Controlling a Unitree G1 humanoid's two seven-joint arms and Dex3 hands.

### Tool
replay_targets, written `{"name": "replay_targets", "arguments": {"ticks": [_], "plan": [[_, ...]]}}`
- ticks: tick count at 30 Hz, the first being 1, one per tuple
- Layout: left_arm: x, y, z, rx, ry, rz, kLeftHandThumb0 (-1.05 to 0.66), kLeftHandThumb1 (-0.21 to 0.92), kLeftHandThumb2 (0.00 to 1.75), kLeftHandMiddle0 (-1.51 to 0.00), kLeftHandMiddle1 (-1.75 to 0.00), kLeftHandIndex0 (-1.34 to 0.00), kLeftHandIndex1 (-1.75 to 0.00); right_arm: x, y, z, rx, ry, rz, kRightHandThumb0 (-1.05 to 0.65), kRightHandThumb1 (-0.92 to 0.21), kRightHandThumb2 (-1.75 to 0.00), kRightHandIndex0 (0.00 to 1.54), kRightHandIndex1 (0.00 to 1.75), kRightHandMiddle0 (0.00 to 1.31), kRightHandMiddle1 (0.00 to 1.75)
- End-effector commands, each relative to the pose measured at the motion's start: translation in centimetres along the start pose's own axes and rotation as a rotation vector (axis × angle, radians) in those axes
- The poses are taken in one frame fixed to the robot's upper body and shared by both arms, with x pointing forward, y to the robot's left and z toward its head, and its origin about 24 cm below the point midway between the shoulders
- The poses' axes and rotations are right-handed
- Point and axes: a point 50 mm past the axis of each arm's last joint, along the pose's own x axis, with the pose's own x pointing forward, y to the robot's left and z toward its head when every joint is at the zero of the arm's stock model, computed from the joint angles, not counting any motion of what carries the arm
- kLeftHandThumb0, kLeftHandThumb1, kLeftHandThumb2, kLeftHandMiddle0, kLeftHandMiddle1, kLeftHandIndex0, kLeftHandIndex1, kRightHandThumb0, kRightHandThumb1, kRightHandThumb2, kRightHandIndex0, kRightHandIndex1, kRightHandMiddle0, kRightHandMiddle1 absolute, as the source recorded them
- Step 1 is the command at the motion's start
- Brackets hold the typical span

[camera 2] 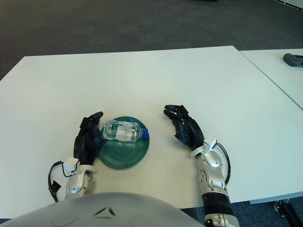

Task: Put the bottle into the plate.

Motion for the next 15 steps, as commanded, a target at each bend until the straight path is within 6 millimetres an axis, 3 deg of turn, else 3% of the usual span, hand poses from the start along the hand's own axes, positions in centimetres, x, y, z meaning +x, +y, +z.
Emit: {"name": "replay_targets", "arguments": {"ticks": [1, 15], "plan": [[-0.52, -0.34, -1.55, -0.044, 0.096, 0.039, -0.63, 0.92, 0.89, -0.60, -0.57, -0.35, -1.04, -0.24, 0.02, -0.70, 0.032, 0.027, -0.009, -0.75, -0.92, -0.73, 0.33, 0.58, 0.10, 1.02], [-0.72, -0.17, -1.41, -0.035, 0.088, 0.040, -0.64, 0.92, 0.90, -0.58, -0.56, -0.33, -1.03, -0.32, 0.23, -0.85, 0.039, 0.053, -0.025, -0.75, -0.92, -0.73, 0.32, 0.59, 0.10, 1.02]]}}
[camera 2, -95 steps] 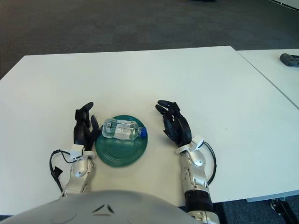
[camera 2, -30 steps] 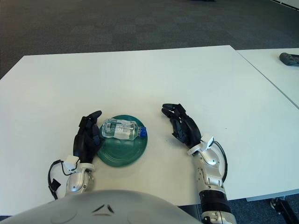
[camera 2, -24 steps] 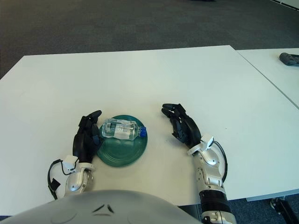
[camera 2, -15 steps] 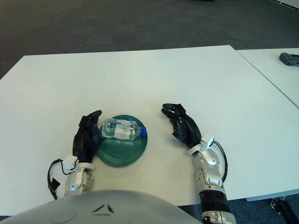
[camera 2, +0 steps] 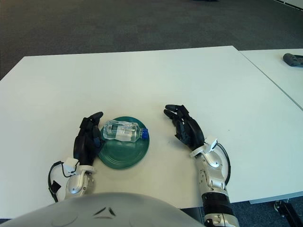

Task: Put the bottle into the plate.

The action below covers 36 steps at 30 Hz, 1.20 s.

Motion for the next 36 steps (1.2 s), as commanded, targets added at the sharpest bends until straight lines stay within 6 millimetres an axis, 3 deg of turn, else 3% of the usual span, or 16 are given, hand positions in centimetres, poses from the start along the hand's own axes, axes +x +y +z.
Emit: {"name": "replay_targets", "arguments": {"ticks": [1, 36], "plan": [[-0.63, -0.28, -1.29, -0.037, 0.085, 0.039, -0.64, 0.92, 0.91, -0.58, -0.56, -0.33, -1.03, -0.35, 0.23, -0.86, 0.031, 0.061, -0.023, -0.75, -0.92, -0.72, 0.33, 0.59, 0.10, 1.02], [-0.69, 0.17, -1.40, -0.047, 0.128, 0.017, -0.70, 0.92, 0.83, -0.62, -0.59, -0.38, -1.04, -0.82, 0.89, -1.46, 0.030, 0.090, -0.048, -0.80, -0.92, -0.65, 0.36, 0.60, 0.10, 1.02]]}}
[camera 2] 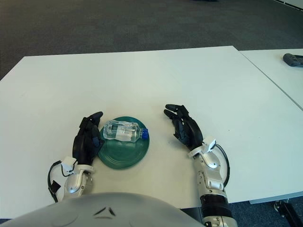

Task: Put the bottle into the plate.

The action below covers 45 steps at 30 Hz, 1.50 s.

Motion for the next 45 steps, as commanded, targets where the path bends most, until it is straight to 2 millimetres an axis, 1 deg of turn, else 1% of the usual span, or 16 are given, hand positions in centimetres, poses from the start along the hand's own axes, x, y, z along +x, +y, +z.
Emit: {"name": "replay_targets", "arguments": {"ticks": [1, 11, 20, 25, 32, 37, 45], "plan": [[-0.70, -0.05, -1.57, -0.024, 0.104, 0.035, -0.70, 0.92, 0.83, -0.62, -0.59, -0.38, -1.04, -0.74, 0.28, -1.33, 0.028, 0.071, -0.012, -0.80, -0.92, -0.65, 0.36, 0.60, 0.11, 1.02], [-0.73, -0.07, -1.51, -0.029, 0.098, 0.036, -0.70, 0.92, 0.80, -0.62, -0.60, -0.38, -1.04, -0.82, 0.39, -1.29, 0.041, 0.048, -0.004, -0.81, -0.92, -0.65, 0.37, 0.60, 0.12, 1.03], [-0.73, -0.06, -1.55, -0.032, 0.104, 0.038, -0.69, 0.92, 0.79, -0.62, -0.60, -0.41, -1.05, -0.85, 0.40, -1.46, 0.036, 0.043, -0.004, -0.79, -0.92, -0.66, 0.36, 0.58, 0.11, 1.02], [-0.75, -0.06, -1.51, -0.035, 0.104, 0.036, -0.68, 0.92, 0.78, -0.62, -0.60, -0.41, -1.05, -0.88, 0.33, -1.50, 0.028, 0.043, -0.004, -0.79, -0.92, -0.67, 0.36, 0.57, 0.10, 1.01], [-0.76, -0.10, -1.45, -0.037, 0.102, 0.034, -0.69, 0.92, 0.81, -0.60, -0.59, -0.37, -1.03, -0.90, 0.34, -1.51, 0.024, 0.038, 0.005, -0.79, -0.92, -0.67, 0.36, 0.57, 0.11, 1.01], [-0.78, -0.11, -1.45, -0.040, 0.102, 0.037, -0.67, 0.92, 0.81, -0.61, -0.60, -0.38, -1.04, -0.90, 0.32, -1.54, 0.020, 0.042, 0.008, -0.80, -0.92, -0.66, 0.36, 0.57, 0.11, 1.02], [-0.76, -0.13, -1.44, -0.032, 0.104, 0.033, -0.67, 0.92, 0.80, -0.61, -0.60, -0.39, -1.04, -0.90, 0.24, -1.55, 0.010, 0.053, 0.010, -0.83, -0.92, -0.68, 0.35, 0.56, 0.11, 1.02]]}}
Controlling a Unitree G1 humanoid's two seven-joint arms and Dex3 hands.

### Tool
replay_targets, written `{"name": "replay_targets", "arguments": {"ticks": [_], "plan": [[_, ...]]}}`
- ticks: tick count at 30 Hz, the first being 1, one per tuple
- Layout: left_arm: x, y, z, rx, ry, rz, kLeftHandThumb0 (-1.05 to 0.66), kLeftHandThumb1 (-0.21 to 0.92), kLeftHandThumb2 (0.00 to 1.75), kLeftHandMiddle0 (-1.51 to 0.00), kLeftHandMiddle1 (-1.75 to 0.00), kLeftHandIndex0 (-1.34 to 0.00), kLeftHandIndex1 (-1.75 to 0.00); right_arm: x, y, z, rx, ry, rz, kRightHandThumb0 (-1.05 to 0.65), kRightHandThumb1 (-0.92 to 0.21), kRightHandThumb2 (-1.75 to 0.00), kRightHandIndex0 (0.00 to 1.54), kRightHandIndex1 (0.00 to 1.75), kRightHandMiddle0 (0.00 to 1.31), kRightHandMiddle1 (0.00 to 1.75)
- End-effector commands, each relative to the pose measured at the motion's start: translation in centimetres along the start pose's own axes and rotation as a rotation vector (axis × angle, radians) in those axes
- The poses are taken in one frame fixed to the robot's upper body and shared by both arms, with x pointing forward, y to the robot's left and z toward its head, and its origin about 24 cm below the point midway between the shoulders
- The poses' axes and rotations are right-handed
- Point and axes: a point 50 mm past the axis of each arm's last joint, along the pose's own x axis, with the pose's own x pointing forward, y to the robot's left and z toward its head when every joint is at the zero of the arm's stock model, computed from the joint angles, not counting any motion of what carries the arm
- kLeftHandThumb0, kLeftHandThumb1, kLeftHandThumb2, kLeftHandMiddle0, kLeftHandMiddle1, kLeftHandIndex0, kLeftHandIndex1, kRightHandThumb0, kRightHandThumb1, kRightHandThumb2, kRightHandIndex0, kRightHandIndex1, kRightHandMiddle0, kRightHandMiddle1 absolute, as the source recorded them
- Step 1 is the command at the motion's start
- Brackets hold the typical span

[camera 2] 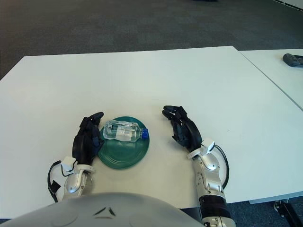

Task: Put the bottle into the plate.

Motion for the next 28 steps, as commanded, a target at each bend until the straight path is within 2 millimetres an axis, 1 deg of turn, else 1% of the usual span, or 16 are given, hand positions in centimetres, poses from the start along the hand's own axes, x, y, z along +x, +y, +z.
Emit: {"name": "replay_targets", "arguments": {"ticks": [1, 16, 28], "plan": [[-0.78, -0.13, -1.49, -0.026, 0.100, 0.032, -0.68, 0.92, 0.80, -0.61, -0.60, -0.39, -1.04, -0.78, 0.06, -1.41, 0.026, 0.083, -0.011, -0.83, -0.92, -0.68, 0.35, 0.56, 0.11, 1.02], [-0.78, -0.04, -1.48, -0.028, 0.114, 0.025, -0.70, 0.92, 0.82, -0.58, -0.58, -0.35, -1.02, -0.82, 0.05, -1.40, 0.029, 0.085, -0.022, -0.81, -0.92, -0.65, 0.37, 0.55, 0.11, 1.02], [-0.83, 0.02, -1.44, -0.042, 0.114, 0.027, -0.68, 0.92, 0.81, -0.60, -0.59, -0.36, -1.02, -0.77, 0.09, -1.39, 0.039, 0.070, -0.021, -0.80, -0.92, -0.66, 0.37, 0.55, 0.11, 1.02]]}}
